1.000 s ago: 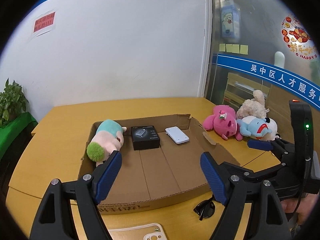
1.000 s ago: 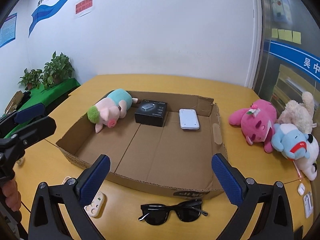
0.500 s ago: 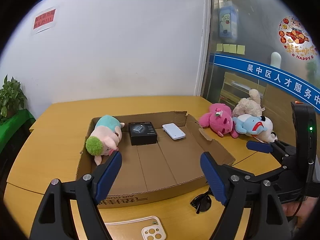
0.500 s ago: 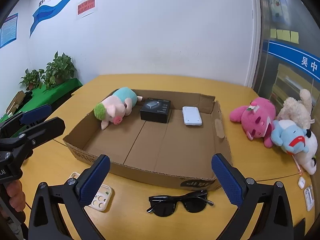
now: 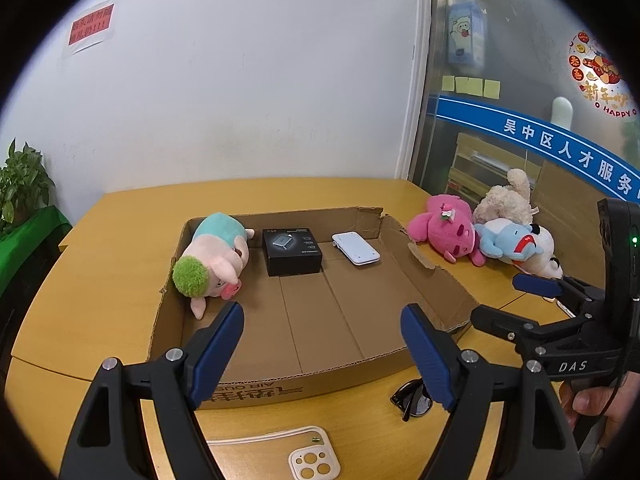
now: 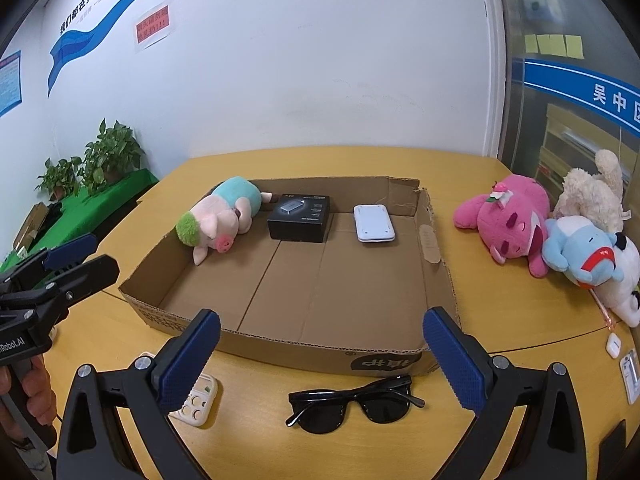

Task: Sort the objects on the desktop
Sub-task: 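Move the right tool back over the table toward the clear phone case, then close the right tool on the rim of the clear phone case, then carry the phone case with the right tool and release it in the box, then move the right tool down to the black sunglasses on the table, then close the right tool on the sunglasses frame, then carry the sunglasses with the right tool and release them in the box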

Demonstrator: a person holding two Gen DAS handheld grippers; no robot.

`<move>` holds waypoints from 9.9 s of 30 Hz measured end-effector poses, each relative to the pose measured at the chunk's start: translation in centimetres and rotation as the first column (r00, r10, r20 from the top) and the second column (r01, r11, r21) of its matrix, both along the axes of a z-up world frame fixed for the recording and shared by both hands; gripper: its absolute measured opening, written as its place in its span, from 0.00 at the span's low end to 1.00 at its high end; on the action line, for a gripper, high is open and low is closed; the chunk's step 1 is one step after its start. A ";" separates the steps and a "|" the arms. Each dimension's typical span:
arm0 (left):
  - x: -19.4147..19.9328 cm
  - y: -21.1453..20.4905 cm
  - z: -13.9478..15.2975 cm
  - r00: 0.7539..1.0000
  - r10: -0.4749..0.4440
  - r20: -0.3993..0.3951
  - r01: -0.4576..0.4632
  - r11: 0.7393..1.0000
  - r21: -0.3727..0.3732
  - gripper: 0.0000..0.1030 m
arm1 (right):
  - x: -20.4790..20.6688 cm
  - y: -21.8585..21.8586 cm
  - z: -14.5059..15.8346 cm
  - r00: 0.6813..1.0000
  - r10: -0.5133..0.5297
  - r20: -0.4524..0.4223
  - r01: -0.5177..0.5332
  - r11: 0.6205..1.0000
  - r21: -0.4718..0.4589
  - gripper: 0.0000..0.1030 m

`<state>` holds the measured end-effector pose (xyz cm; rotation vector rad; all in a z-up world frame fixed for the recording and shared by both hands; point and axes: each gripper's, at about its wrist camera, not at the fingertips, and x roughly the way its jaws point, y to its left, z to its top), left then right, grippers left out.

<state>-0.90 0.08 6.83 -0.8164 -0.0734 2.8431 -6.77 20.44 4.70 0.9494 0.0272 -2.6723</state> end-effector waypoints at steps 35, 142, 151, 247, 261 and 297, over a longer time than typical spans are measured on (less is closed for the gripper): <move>1.8 -10.2 -10.5 0.945 0.109 0.308 -0.136 0.988 0.069 0.78 | 4.0 -11.1 -10.7 0.880 0.414 0.234 -0.411 0.909 -0.063 0.95; -17.9 -10.3 -12.0 0.824 0.253 0.506 -0.077 0.936 -0.343 0.06 | -18.8 -18.1 -15.9 0.759 0.267 0.594 -0.326 0.945 -0.008 0.47; -7.2 -7.6 -3.5 0.980 0.148 0.130 -0.132 0.983 -0.126 0.67 | -7.1 -10.7 -6.4 0.962 0.240 0.132 -0.248 0.967 0.055 1.00; -1.7 7.7 -16.9 0.571 -0.634 0.521 0.753 0.657 -0.026 0.38 | 6.9 -4.1 -17.1 0.360 0.834 0.418 -0.927 0.269 0.262 0.19; -1.5 8.0 -17.0 0.494 -0.673 0.551 0.791 0.611 0.037 0.12 | 5.4 -4.0 -15.4 0.417 0.813 0.407 -0.909 0.359 0.213 0.15; -16.7 8.7 -5.3 0.639 -0.683 0.354 0.769 0.556 -0.315 0.12 | -12.3 -6.7 -4.6 0.546 0.759 0.356 -0.809 0.366 0.460 0.11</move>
